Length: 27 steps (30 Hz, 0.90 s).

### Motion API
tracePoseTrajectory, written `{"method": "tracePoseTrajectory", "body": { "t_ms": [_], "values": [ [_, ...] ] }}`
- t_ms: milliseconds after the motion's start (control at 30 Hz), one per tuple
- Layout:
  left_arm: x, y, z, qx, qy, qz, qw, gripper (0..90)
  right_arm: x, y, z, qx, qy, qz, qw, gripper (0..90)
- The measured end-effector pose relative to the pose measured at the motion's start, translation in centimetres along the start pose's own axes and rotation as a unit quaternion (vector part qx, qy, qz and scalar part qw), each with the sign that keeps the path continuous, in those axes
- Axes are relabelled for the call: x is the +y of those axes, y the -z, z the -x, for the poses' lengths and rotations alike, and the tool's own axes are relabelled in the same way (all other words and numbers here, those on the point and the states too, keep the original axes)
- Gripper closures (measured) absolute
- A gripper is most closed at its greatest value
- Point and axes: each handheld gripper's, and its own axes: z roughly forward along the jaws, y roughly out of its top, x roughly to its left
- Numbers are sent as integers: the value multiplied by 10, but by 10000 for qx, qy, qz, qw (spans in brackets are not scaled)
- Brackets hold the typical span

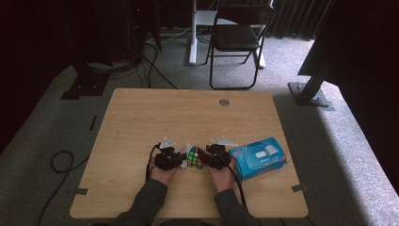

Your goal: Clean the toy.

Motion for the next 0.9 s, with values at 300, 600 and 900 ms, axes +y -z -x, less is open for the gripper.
{"method": "tracePoseTrajectory", "body": {
  "t_ms": [300,600,900],
  "values": [
    [2,0,1,-46,18,36,10000,793,2,-2,1,-16,-121,-27,9999,682],
    [12,3,1,-72,91,218,9997,786,3,-4,0,-36,-49,-7,10000,700],
    [8,-9,-4,57,136,-34,9999,803,2,-5,0,-50,-52,55,10000,700]
  ]
}}
